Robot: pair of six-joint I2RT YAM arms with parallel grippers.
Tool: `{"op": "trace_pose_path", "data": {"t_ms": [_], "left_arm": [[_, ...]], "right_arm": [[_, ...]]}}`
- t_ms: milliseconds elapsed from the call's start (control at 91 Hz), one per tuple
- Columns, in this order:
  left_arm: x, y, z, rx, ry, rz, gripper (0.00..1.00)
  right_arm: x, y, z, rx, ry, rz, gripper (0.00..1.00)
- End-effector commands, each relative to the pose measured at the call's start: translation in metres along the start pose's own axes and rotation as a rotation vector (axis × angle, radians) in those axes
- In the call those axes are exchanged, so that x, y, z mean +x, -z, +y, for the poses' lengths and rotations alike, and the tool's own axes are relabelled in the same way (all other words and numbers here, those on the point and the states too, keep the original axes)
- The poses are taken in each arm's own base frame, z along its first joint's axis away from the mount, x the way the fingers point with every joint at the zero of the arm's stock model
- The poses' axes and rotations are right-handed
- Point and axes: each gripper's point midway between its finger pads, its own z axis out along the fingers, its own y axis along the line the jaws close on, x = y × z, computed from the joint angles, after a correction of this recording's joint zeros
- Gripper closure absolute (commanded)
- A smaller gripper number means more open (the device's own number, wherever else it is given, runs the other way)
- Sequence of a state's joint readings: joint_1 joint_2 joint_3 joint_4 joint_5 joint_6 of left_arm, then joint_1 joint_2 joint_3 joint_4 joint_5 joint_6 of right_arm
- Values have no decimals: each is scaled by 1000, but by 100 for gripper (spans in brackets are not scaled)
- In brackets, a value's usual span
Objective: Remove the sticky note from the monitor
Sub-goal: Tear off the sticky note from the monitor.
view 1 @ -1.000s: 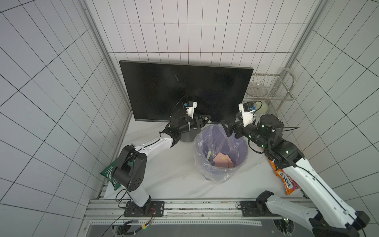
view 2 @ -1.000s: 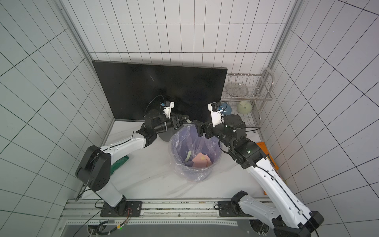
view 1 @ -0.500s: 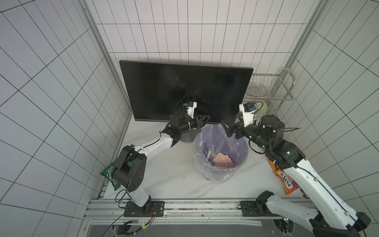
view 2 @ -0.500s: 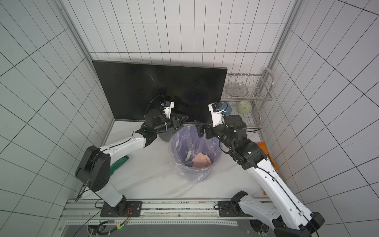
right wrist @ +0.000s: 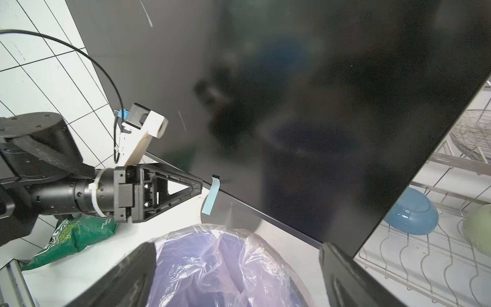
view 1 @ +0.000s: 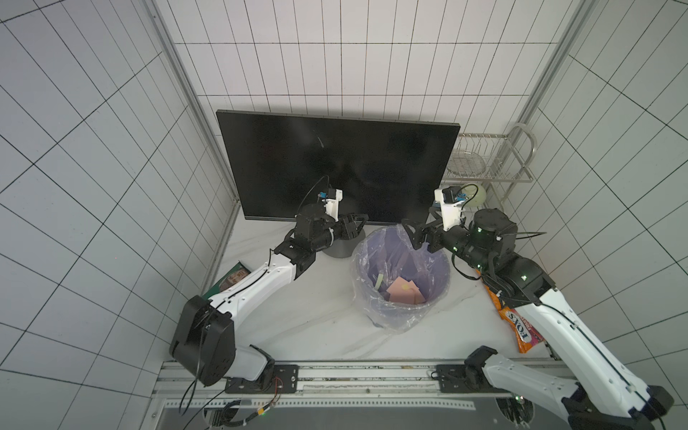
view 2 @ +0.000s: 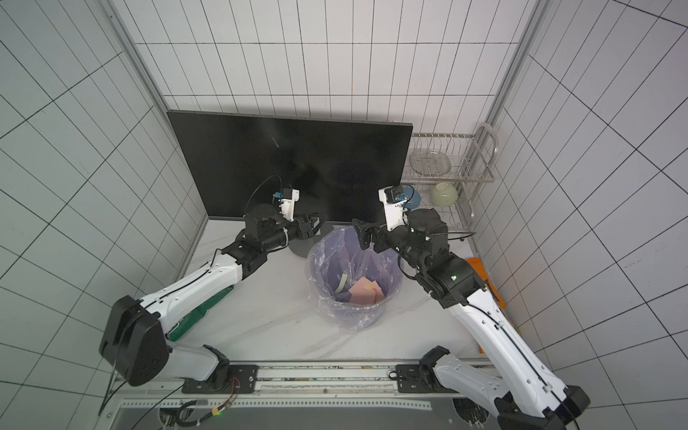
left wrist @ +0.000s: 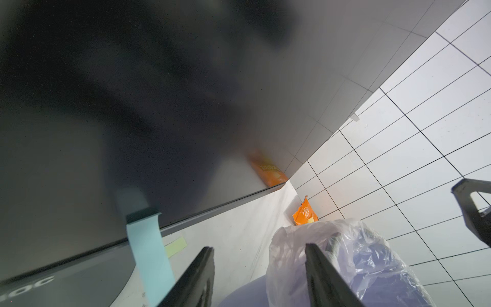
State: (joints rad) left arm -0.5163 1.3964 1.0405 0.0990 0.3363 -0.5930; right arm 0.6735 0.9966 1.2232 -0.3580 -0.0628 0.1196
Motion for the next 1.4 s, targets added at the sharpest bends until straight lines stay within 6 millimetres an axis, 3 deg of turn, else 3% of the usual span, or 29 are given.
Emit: {"op": "trace_pose_path", "data": {"t_ms": [0,165,473,858,1209,1385], "left_arm": [[7,12,30,-78,29,1,42],[11,17,50,-55,74,-7,38],[38,-10,76,-23,134,32,34],[41,-36,73,100,153,23,32],[43,-52,81,92,143,37,40],[44,-53,82,85,144,36,59]], "right_arm": [[-15,5,0,-1,-1,-36,1],[-15,3,1,-5,-2,-31,1],[-15,-3,4,-20,-2,-18,1],[-17,-7,4,-21,5,-3,1],[-18,-10,6,-32,3,3,1],[-17,-10,6,-32,3,5,1]]}}
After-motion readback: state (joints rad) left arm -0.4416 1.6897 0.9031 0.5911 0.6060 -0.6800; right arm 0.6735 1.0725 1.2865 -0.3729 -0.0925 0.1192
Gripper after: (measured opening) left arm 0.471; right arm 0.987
